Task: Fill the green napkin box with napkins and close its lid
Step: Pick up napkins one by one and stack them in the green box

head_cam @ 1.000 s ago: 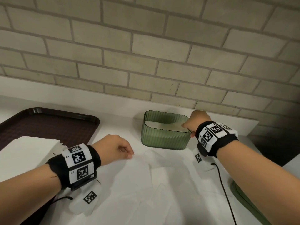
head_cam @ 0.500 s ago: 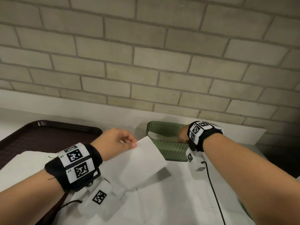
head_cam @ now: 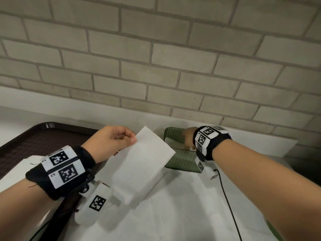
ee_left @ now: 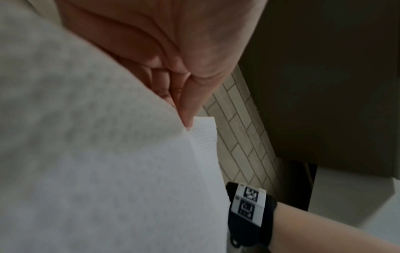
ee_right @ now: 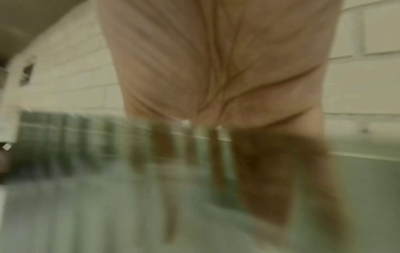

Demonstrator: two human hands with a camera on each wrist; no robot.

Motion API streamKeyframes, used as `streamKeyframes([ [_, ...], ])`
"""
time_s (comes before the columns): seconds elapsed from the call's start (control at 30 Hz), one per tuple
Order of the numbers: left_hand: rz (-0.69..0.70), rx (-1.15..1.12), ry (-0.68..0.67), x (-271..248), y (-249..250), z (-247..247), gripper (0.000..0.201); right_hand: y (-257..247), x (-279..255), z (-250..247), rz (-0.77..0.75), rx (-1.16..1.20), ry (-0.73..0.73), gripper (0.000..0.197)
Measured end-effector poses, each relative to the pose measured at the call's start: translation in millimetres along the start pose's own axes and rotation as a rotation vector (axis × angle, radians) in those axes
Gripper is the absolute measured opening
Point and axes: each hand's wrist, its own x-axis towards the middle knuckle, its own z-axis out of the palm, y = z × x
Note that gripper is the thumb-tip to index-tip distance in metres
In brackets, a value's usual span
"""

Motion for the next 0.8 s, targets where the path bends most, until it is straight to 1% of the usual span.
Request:
streamKeyframes([
  [0.03, -0.004, -0.001, -0.001, 0, -1, 0, 0.009, -4, 7, 3, -0.065, 0.030, 0.006, 0.071],
  [0.07, -0.004, -0.003, -0.005, -1, -1, 1, 0.009, 2, 49, 13, -0.113, 0.024, -0.011, 0.080],
  [0.1, -0.005, -0.004, -0.010, -1, -2, 1, 0.009, 0, 66, 17, -0.135, -0.048, -0.011, 0.087],
  [0.13, -0.008, -0.013, -0.016, -2, -3, 2, 0.009, -10, 57, 13, -0.138, -0.074, -0.054, 0.089],
  [0.17, -0.011, -0.020, -0.021, -3, -3, 2, 0.009, -20, 41, 4, -0.092, -0.056, -0.056, 0.082],
  [0.2, -0.008, -0.024, -0.028, -4, -4, 3, 0.009, -27, 28, -2, -0.053, -0.056, -0.027, 0.069],
  [0.23, -0.005, -0.024, -0.030, -4, -5, 2, 0.010, -36, 8, -10, -0.027, -0.044, -0.041, 0.055],
  [0.27, -0.004, -0.031, -0.032, -4, -7, 2, 0.010, -39, -1, -9, -0.024, -0.061, -0.046, 0.049],
  [0.3, -0.005, -0.042, -0.035, -4, -7, 1, 0.008, -42, -4, -8, 0.035, -0.091, -0.102, 0.054],
  [0.37, -0.005, -0.062, -0.037, -4, -9, -2, 0.012, -46, -21, -9, 0.035, -0.234, -0.154, 0.076],
  [0.4, -0.008, -0.076, -0.034, -3, -9, -2, 0.015, -43, -16, -5, 0.011, -0.271, -0.146, 0.080],
  [0.43, -0.015, -0.090, -0.027, -2, -8, -3, 0.016, -37, -5, 3, 0.036, -0.248, -0.131, 0.079],
  [0.5, -0.022, -0.101, 0.017, 2, -3, -5, 0.009, -34, 3, 6, -0.009, -0.193, -0.108, 0.072],
  [0.57, -0.050, -0.135, 0.073, 10, 2, -6, 0.008, -25, 11, 2, -0.056, -0.085, -0.052, 0.070],
  [0.6, -0.079, -0.183, 0.090, 16, 5, -6, 0.007, -17, 12, 1, -0.056, 0.000, -0.033, 0.069],
  [0.63, -0.106, -0.243, 0.105, 20, 10, -6, 0.005, -3, 20, 2, -0.037, 0.021, -0.052, 0.066],
  [0.67, -0.128, -0.303, 0.120, 25, 13, -4, 0.005, 7, 15, 1, -0.002, 0.027, -0.055, 0.064],
  [0.7, -0.149, -0.367, 0.142, 30, 17, -2, 0.006, 15, 1, -3, 0.052, -0.029, -0.074, 0.061],
  [0.73, -0.166, -0.430, 0.166, 36, 19, 2, 0.006, 29, -5, 0, 0.091, -0.029, -0.045, 0.056],
  [0.77, -0.180, -0.495, 0.189, 43, 21, 6, 0.007, 39, -11, 3, 0.142, 0.010, -0.050, 0.048],
  [0.8, -0.202, -0.534, 0.192, 49, 22, 10, 0.007, 40, -20, 6, 0.154, 0.074, -0.099, 0.040],
])
